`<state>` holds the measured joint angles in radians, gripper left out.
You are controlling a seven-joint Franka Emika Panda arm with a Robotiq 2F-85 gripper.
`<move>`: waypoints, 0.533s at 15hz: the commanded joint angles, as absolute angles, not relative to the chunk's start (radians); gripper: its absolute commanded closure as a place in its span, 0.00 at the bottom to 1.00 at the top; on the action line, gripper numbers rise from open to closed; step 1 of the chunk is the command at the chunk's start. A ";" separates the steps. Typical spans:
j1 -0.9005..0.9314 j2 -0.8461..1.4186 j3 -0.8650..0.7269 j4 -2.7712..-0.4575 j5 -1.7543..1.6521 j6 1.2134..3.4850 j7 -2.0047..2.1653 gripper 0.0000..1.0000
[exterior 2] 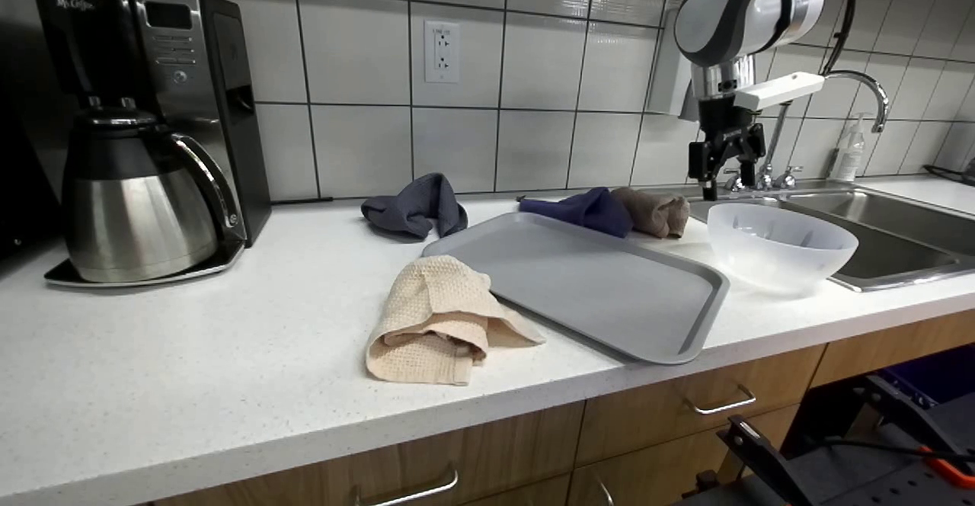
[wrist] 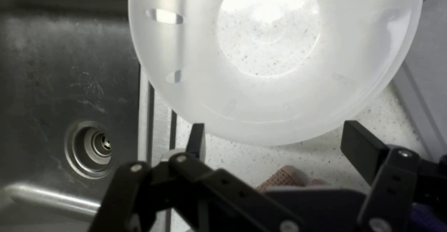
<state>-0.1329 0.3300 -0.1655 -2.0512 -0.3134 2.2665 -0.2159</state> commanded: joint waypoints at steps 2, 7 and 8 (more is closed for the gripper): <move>-0.146 0.377 -0.144 -1.980 -0.299 2.237 -0.260 0.00; -0.146 0.403 -0.125 -1.941 -0.290 2.255 -0.283 0.00; -0.146 0.411 -0.121 -1.931 -0.287 2.260 -0.286 0.00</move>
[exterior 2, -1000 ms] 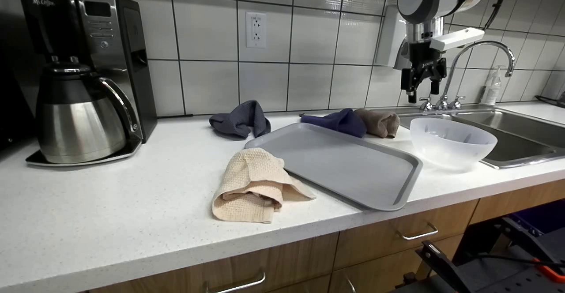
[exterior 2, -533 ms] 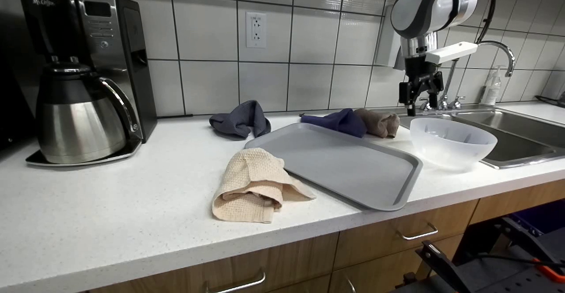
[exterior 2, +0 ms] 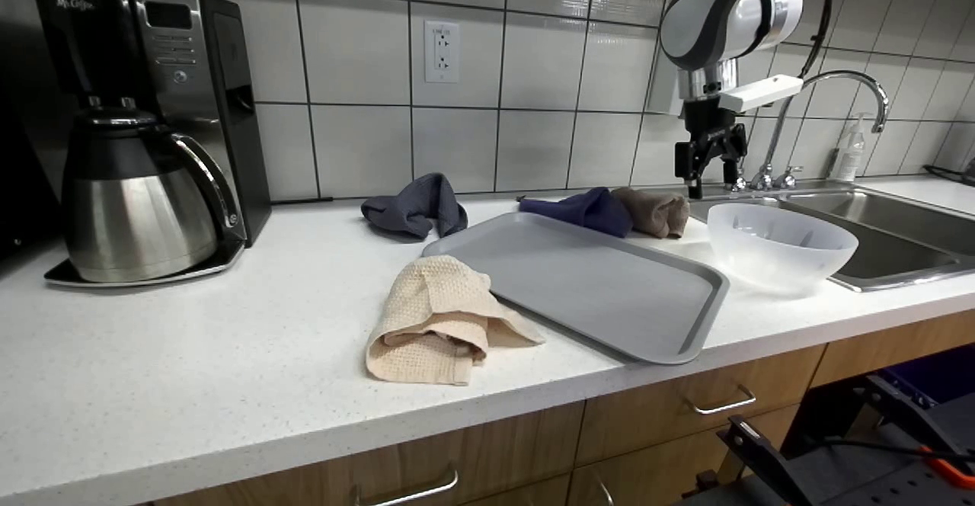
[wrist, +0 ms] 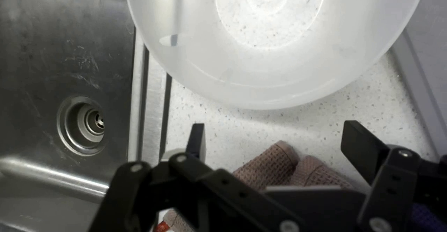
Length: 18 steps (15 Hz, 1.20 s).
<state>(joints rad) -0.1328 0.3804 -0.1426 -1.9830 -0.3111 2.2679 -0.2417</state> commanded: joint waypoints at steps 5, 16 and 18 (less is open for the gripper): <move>-0.146 0.472 -0.109 -1.865 -0.288 2.282 -0.296 0.00; -0.149 0.597 -0.089 -1.767 -0.388 2.395 -0.528 0.00; -0.154 0.607 -0.084 -1.766 -0.397 2.437 -0.565 0.00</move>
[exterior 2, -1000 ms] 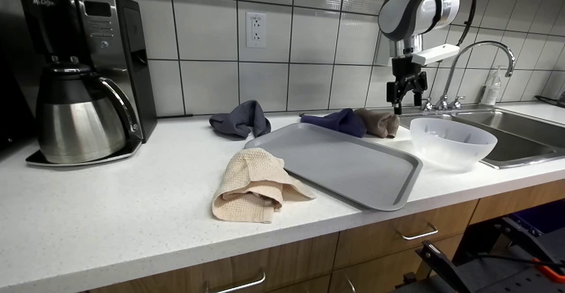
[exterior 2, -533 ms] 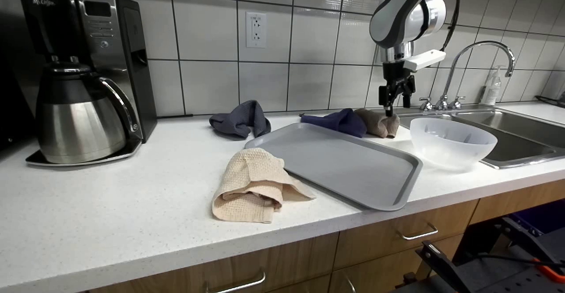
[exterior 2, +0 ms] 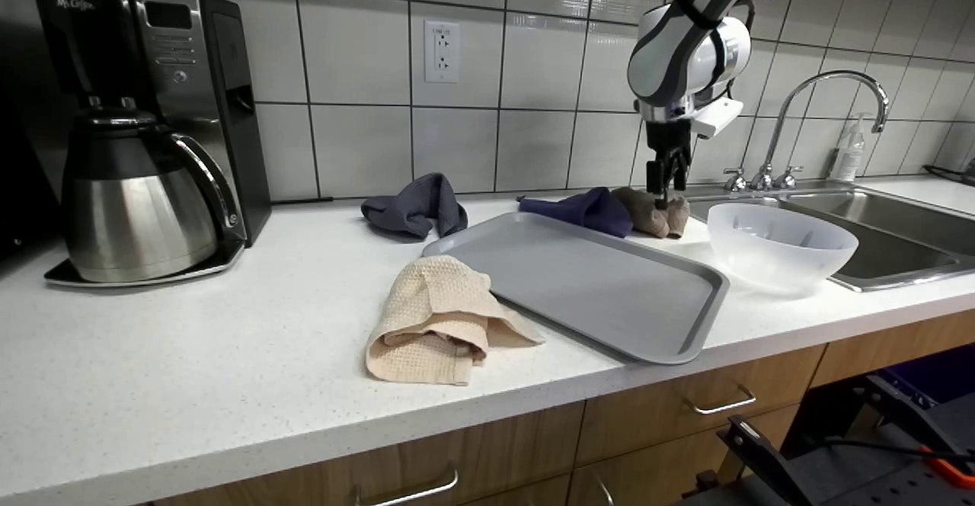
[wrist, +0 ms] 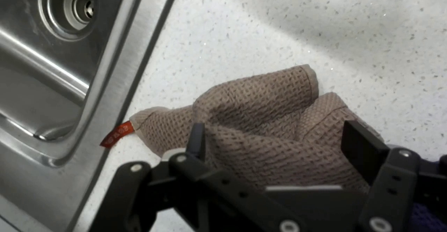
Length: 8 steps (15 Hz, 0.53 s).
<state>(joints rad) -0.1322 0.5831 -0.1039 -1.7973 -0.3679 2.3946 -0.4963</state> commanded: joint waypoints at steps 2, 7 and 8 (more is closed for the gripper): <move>-0.161 0.615 -0.076 -1.766 -0.395 2.469 -0.598 0.00; -0.173 0.639 -0.063 -1.760 -0.370 2.507 -0.653 0.00; -0.176 0.644 -0.062 -1.758 -0.367 2.510 -0.659 0.00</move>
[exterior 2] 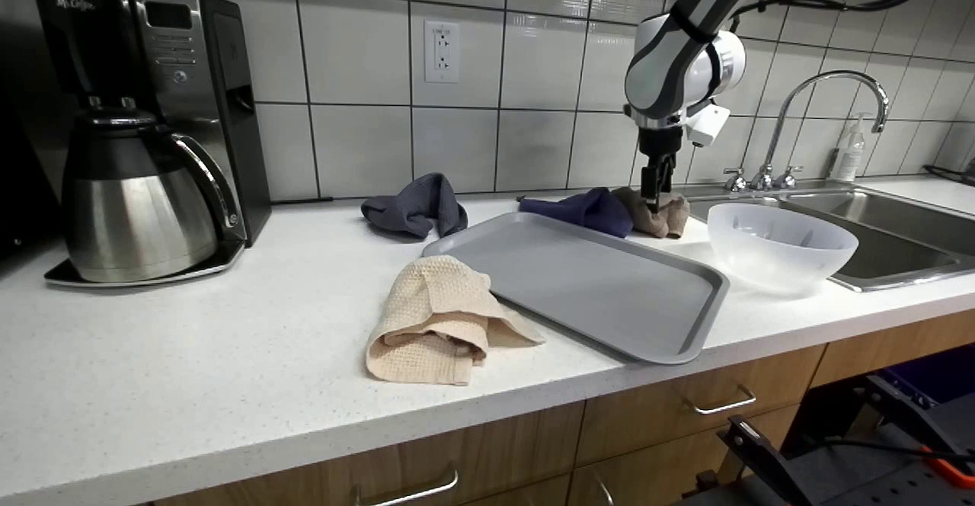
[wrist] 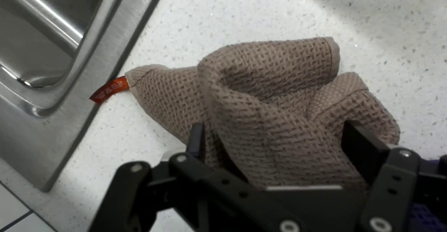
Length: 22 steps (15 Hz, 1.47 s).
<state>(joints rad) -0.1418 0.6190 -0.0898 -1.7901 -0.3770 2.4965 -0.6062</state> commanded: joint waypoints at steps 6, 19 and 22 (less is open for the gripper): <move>-0.186 0.682 -0.061 -1.732 -0.358 2.495 -0.670 0.00; -0.191 0.718 -0.067 -1.705 -0.364 2.497 -0.664 0.32; -0.192 0.717 -0.067 -1.704 -0.362 2.495 -0.663 0.55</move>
<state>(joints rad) -0.1685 0.7092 -0.0859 -1.7267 -0.3732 2.5073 -0.6294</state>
